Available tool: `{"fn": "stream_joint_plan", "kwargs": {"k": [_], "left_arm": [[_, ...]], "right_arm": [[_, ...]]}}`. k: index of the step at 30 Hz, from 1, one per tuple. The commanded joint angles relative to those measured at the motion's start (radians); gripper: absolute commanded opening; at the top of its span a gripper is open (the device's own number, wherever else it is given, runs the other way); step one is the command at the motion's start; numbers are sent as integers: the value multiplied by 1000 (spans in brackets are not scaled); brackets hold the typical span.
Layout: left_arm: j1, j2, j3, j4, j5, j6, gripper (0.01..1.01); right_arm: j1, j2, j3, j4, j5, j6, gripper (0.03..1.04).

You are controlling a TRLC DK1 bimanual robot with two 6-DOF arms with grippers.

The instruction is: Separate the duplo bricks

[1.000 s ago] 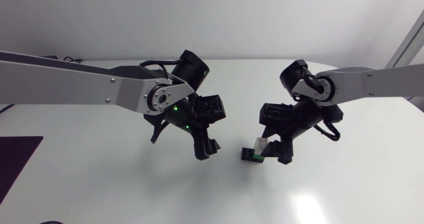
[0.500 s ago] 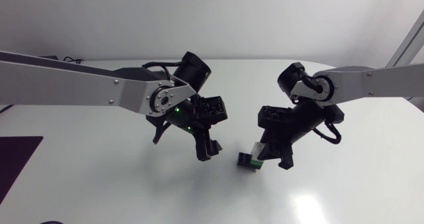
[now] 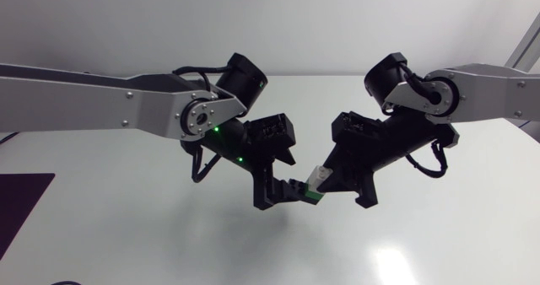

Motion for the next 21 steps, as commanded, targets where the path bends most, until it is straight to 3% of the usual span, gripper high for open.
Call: {"fn": "stream_joint_plan", "kwargs": {"k": [1,21], "left_arm": [[-8,-34,30,-24,35,-20,974],[-11,-35,30,-50,82,-33,956]], "right_arm": [[22,-27,17,-10,-23,40,121],[79,-118,-23,40,-78,137,121]]}}
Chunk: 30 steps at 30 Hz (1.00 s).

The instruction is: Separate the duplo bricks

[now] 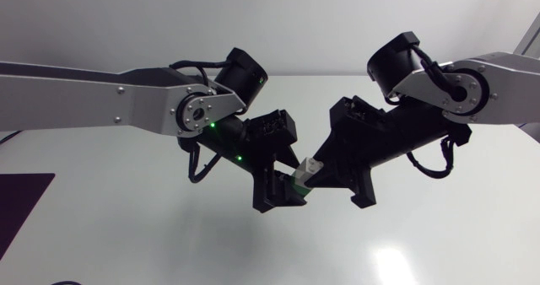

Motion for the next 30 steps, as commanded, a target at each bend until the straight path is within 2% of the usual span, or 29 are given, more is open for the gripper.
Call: {"fn": "stream_joint_plan", "kwargs": {"k": [1,4,8,9,12,15,30], "left_arm": [[-3,-18,21,-7,19,-15,952],[-3,-18,18,-7,22,-15,925],[3,-15,15,-7,40,-15,803],[4,-15,17,-7,42,-15,762],[13,-14,18,-7,74,-11,500],[16,-9,15,-9,91,-4,438],[18,-9,14,-28,92,15,430]], "right_arm": [[11,-14,-27,16,-15,27,121],[14,-15,-33,18,-15,27,121],[25,-19,-36,18,-15,30,121],[25,-19,-38,18,-15,30,121],[33,-28,-41,18,-13,33,121],[36,-42,-41,18,-13,34,121],[23,-74,-22,4,-10,31,121]]}}
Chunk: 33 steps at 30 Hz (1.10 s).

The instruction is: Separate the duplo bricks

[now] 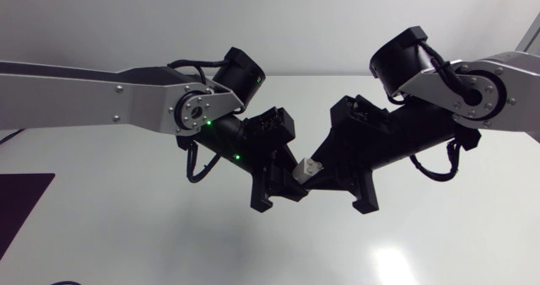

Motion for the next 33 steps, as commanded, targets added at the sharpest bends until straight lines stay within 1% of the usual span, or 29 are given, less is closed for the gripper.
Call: {"fn": "stream_joint_plan", "kwargs": {"k": [1,6,8,10,11,12,13,16,17,20,21,22,29,30,33], "left_arm": [[7,-11,12,-20,10,17,428],[7,-15,9,-22,10,23,420],[7,-18,1,-22,10,38,377],[7,-20,-5,-20,10,42,372],[7,-20,-8,-20,10,43,366],[7,-20,-9,-20,10,43,366],[7,-20,-9,-20,10,43,364],[10,-26,-11,-22,10,43,364],[11,-28,-11,-22,10,45,364],[16,-34,-9,-25,10,46,364],[16,-34,-9,-26,10,46,364],[17,-34,-9,-28,10,46,364],[16,-34,-19,-31,10,54,364],[16,-34,-20,-31,10,54,364],[16,-37,-26,-32,10,55,364]], "right_arm": [[-6,-23,-4,-10,-10,16,121],[-4,-25,-5,-18,-12,16,121],[-6,-26,-2,-20,-12,18,121],[-7,-29,1,-23,-13,19,126],[-9,-32,4,-26,-13,19,131],[-10,-37,5,-29,-13,21,164],[-12,-44,7,-36,-15,24,269],[-22,-69,21,-59,-33,31,679],[-27,-75,25,-70,-39,31,723],[-33,-77,24,-78,-44,28,726],[-33,-77,19,-78,-44,27,756],[-33,-77,16,-78,-44,25,764],[-29,-69,11,-67,-44,22,761],[-27,-68,13,-64,-44,22,746],[-21,-61,15,-59,-43,21,602]]}}
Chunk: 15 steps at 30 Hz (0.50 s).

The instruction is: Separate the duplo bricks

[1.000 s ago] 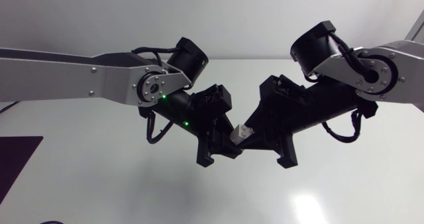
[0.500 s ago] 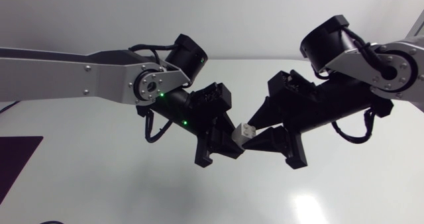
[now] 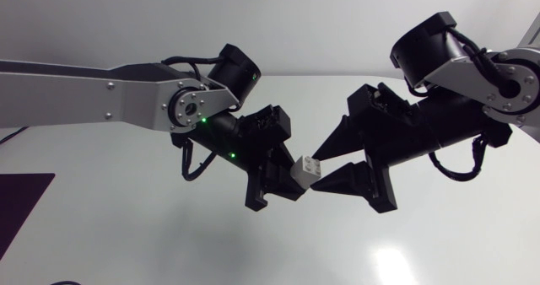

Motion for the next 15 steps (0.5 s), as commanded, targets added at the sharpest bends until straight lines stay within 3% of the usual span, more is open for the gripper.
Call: {"fn": "stream_joint_plan", "kwargs": {"k": [1,3,15], "left_arm": [[3,-20,-24,-14,7,22,364],[1,-24,-26,-19,7,25,364],[3,-36,-29,-25,7,34,364]], "right_arm": [[7,13,3,5,-13,14,566],[10,16,-6,25,-13,18,462],[38,45,-29,51,-11,26,136]]}}
